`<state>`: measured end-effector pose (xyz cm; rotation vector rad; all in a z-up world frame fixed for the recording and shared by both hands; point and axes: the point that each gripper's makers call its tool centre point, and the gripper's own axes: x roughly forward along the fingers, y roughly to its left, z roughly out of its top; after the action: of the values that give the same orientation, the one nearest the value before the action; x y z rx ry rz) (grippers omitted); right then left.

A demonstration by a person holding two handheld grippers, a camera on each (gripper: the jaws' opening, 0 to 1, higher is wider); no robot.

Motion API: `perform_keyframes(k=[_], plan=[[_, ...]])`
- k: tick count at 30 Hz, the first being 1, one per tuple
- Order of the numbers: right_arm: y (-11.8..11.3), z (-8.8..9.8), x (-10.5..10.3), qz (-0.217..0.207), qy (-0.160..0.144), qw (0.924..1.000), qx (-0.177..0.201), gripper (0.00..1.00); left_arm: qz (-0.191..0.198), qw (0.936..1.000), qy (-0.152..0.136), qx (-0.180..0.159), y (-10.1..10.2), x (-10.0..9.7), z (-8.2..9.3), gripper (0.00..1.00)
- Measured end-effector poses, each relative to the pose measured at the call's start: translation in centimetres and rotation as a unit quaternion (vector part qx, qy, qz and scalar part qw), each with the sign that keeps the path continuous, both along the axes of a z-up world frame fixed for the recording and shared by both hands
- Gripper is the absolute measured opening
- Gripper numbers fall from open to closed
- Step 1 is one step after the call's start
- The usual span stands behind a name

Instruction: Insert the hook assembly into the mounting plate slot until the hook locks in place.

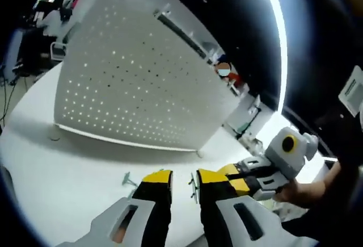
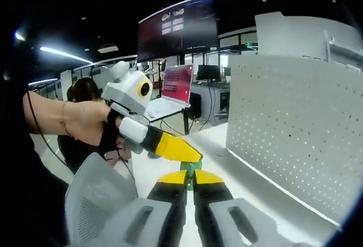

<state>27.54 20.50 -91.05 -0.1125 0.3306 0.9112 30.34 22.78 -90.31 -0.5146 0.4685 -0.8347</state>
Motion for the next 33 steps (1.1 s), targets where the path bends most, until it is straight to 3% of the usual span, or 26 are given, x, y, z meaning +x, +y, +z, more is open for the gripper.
perform_keyframes(k=[3, 5, 8, 9, 10, 12, 14, 18, 23, 25, 29, 32, 33], plan=[[-0.3, 0.3, 0.5, -0.012, 0.001, 0.9998, 0.015, 0.0, 0.004, 0.9997, -0.009, -0.02, 0.5, 0.0, 0.9, 0.45], [-0.5, 0.7, 0.7, -0.021, 0.005, 0.9993, 0.03, 0.0, 0.006, 0.9997, -0.023, -0.009, 0.8, -0.1, 1.1, 0.6], [-0.7, 1.3, 1.0, -0.029, -0.001, 0.9988, 0.039, 0.0, 0.012, 0.9984, -0.05, 0.023, 1.2, -0.2, 1.1, 0.68], [-0.8, 1.6, 1.1, -0.034, -0.011, 0.9987, 0.037, 0.0, 0.019, 0.9967, -0.075, 0.022, 1.4, -0.1, 1.8, 0.68], [-0.8, 1.8, 1.1, -0.036, -0.016, 0.9986, 0.036, 0.0, 0.016, 0.9974, -0.068, 0.016, 1.3, -0.4, 1.9, 0.72], [-0.8, 2.3, 1.3, -0.04, -0.022, 0.998, 0.044, 0.0, 0.023, 0.9976, -0.063, 0.011, 1.2, -0.4, 2.1, 0.9], [-0.9, 2.7, 1.7, -0.05, -0.026, 0.9969, 0.054, 0.0, 0.022, 0.9974, -0.067, 0.017, 1.0, -0.6, 2.2, 0.98], [-1.7, 3.7, 2.9, -0.082, -0.044, 0.9932, 0.07, 0.0, -0.002, 0.9979, -0.06, 0.023, 0.1, -1.8, 3.0, 1.0], [-2.9, 5.1, 4.6, -0.127, -0.071, 0.9844, 0.099, 0.0, -0.005, 0.9957, -0.081, 0.044, -0.1, -2.1, 3.7, 1.0], [-4.5, 5.8, 6.0, -0.167, -0.108, 0.9767, 0.08, 0.0, 0.002, 0.9965, -0.073, 0.04, 0.1, -2.0, 3.7, 1.0], [-6.8, 7.5, 8.1, -0.233, -0.145, 0.957, 0.093, 0.0, 0.012, 0.998, -0.06, 0.015, 0.2, -2.2, 4.2, 1.0], [-7.7, 8.0, 9.4, -0.262, -0.158, 0.9469, 0.099, 0.0, 0.015, 0.9979, -0.057, 0.028, 0.2, -2.4, 3.7, 1.0], [-8.2, 8.6, 10.1, -0.276, -0.176, 0.9397, 0.098, 0.0, 0.016, 0.998, -0.052, 0.032, 0.3, -2.4, 3.5, 1.0]])
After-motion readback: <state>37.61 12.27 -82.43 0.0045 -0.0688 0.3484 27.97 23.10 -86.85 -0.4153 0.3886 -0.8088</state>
